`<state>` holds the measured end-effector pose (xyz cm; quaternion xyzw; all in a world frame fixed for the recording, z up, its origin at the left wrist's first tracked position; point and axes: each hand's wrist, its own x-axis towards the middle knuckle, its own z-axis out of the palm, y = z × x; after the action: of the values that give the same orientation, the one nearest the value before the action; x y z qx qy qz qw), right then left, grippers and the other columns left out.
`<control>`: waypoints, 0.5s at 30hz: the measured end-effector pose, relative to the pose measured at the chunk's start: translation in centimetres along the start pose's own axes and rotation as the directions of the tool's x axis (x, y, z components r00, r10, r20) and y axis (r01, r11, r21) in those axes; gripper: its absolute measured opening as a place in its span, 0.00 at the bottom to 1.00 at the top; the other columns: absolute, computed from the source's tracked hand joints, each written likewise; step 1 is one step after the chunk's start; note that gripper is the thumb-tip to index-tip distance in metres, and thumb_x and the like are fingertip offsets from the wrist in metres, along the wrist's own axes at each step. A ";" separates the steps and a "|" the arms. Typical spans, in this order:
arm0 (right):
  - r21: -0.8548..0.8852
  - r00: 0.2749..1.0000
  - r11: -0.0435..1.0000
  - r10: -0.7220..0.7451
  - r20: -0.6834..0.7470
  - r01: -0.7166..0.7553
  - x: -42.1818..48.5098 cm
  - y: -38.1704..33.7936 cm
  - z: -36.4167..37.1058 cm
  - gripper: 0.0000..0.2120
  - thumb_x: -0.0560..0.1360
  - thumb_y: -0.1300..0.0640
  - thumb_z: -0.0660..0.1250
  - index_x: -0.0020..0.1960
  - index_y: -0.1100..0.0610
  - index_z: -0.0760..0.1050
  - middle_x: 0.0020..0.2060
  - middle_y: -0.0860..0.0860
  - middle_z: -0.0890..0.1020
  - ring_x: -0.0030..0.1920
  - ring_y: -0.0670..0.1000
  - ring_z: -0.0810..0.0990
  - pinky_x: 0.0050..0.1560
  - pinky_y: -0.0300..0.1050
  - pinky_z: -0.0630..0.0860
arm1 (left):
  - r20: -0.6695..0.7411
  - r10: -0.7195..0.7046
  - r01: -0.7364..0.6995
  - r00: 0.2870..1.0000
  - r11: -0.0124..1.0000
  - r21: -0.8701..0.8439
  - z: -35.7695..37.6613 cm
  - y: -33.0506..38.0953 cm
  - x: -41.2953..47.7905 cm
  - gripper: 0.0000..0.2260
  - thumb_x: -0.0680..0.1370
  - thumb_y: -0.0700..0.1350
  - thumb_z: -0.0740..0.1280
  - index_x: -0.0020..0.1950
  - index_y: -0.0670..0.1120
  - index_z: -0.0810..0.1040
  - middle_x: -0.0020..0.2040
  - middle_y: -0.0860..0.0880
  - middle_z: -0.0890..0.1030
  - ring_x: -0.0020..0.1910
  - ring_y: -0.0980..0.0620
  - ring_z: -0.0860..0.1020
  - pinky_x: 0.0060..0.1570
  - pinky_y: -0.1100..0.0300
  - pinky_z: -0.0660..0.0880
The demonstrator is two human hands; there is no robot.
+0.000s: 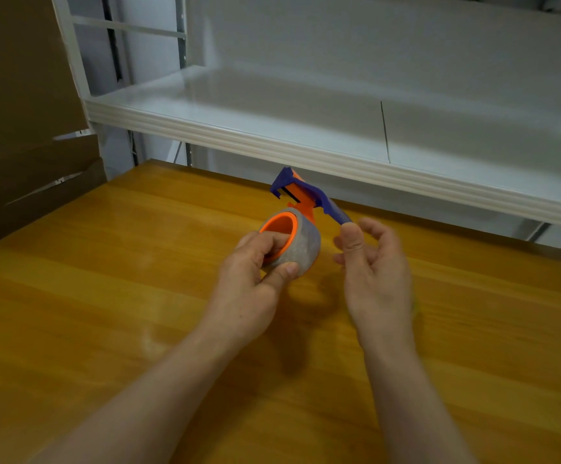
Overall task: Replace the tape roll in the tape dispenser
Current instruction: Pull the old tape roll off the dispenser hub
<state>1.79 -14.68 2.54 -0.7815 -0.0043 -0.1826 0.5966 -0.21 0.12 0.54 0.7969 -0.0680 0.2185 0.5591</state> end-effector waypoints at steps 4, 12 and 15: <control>0.136 0.942 0.960 0.201 0.268 -0.243 0.3 0.1 0.3 0.36 0.63 0.32 0.70 0.66 0.50 0.77 0.51 0.49 0.88 0.51 0.48 0.86 0.46 0.43 0.78 | -0.017 0.011 -0.011 1.000 1.000 -0.017 0.0 0.1 0.0 0.12 0.77 0.39 0.71 0.57 0.51 0.78 0.53 0.54 0.77 0.50 0.64 0.75 0.47 0.75 0.71; 0.206 0.927 0.938 0.207 0.313 -0.279 0.0 0.4 0.3 0.15 0.76 0.51 0.73 0.62 0.49 0.79 0.46 0.48 0.89 0.46 0.47 0.88 0.42 0.43 0.78 | 0.005 0.050 -0.050 0.999 0.995 0.087 0.1 0.1 -0.2 0.14 0.78 0.42 0.70 0.63 0.49 0.78 0.57 0.53 0.77 0.56 0.58 0.76 0.53 0.65 0.73; 0.203 0.957 0.958 0.150 0.247 -0.203 0.0 0.2 0.4 0.16 0.79 0.43 0.65 0.61 0.50 0.79 0.45 0.50 0.88 0.46 0.47 0.87 0.39 0.40 0.80 | -0.013 0.047 -0.046 0.999 0.994 0.102 -0.2 0.1 -0.1 0.13 0.78 0.41 0.70 0.61 0.50 0.78 0.56 0.54 0.76 0.56 0.59 0.75 0.52 0.67 0.71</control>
<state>1.99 -14.34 2.23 -0.7216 -0.0238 -0.0351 0.6911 -0.41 0.21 0.60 0.8208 -0.0711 0.2408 0.5131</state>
